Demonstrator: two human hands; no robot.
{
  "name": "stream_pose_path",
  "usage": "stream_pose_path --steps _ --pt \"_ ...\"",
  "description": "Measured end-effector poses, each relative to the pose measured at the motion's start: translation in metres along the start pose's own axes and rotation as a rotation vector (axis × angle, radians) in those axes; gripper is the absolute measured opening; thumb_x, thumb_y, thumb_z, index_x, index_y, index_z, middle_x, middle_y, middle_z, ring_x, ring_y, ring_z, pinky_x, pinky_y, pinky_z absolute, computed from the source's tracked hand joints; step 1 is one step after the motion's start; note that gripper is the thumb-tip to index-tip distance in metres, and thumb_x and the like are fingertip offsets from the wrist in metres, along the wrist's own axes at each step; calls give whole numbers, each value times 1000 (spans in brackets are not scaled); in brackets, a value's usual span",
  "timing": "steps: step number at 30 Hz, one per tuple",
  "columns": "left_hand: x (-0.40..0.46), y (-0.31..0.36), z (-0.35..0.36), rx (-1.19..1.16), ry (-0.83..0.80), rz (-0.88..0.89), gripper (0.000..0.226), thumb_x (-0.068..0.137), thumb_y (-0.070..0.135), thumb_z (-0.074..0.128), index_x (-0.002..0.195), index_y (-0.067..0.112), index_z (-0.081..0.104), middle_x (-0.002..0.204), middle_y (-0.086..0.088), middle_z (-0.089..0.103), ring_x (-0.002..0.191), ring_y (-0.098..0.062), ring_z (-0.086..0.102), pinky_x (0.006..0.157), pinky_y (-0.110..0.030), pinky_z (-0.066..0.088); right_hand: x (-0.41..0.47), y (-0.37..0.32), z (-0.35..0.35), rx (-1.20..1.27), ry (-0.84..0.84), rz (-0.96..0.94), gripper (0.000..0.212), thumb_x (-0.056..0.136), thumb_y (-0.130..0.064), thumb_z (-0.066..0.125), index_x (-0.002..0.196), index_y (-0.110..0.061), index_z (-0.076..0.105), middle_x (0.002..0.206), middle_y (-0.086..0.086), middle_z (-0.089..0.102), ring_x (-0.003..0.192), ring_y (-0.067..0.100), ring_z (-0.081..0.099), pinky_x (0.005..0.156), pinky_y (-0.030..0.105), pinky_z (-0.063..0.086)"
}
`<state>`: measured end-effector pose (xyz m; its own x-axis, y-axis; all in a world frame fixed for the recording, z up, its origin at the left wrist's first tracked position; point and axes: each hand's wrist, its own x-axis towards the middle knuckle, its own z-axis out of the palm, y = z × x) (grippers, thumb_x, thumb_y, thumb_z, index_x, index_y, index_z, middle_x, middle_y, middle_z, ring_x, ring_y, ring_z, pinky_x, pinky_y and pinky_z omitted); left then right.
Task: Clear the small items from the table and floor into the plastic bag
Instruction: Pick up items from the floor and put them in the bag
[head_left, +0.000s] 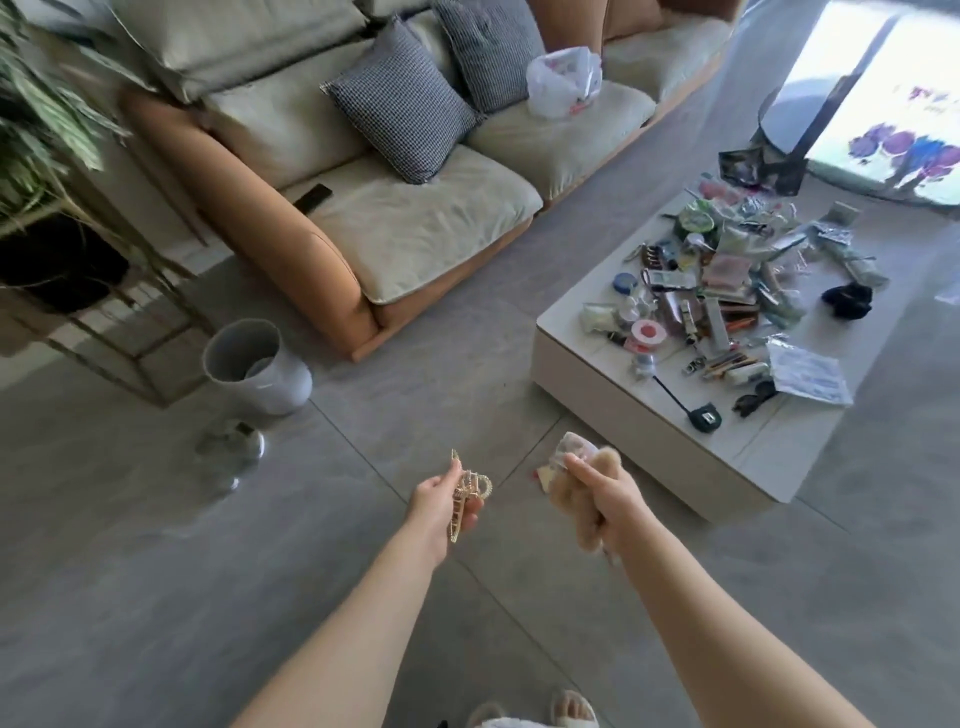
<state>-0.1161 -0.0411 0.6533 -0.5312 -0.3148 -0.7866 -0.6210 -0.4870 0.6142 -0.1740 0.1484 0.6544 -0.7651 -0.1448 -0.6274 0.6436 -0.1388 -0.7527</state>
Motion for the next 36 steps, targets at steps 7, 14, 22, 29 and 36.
stream_pose_path --steps 7,14,22,29,36 --pt "-14 84 19 -7 -139 90 11 91 12 60 101 8 56 83 -9 63 66 -19 59 45 -24 53 19 -82 37 -103 15 -54 28 89 -9 62 71 -13 41 54 4 55 46 15 54 46 23 45" --pt "8 150 52 -20 -66 119 16 90 8 62 104 7 55 83 -10 62 63 -18 57 38 -22 50 70 -150 64 -115 -50 -41 31 89 3 57 66 -10 41 60 7 50 41 11 50 43 22 45" --pt "47 223 64 -27 -22 179 11 88 1 60 93 9 55 73 -9 62 39 -7 59 39 -20 49 131 -208 98 -253 -28 -90 32 89 -7 62 62 -11 46 43 -2 53 35 5 51 43 17 45" --pt "112 297 55 43 -27 238 12 87 4 62 84 14 57 64 -3 64 44 -8 58 37 -16 45 196 -238 141 -206 -18 -68 28 81 -20 72 65 -16 50 57 2 51 57 16 55 61 30 47" --pt "177 389 37 149 -141 241 8 85 6 66 84 12 61 52 5 65 38 -2 56 41 -17 44 253 -268 202 -86 122 -38 31 81 -16 74 60 -17 51 64 7 54 65 22 58 74 39 46"
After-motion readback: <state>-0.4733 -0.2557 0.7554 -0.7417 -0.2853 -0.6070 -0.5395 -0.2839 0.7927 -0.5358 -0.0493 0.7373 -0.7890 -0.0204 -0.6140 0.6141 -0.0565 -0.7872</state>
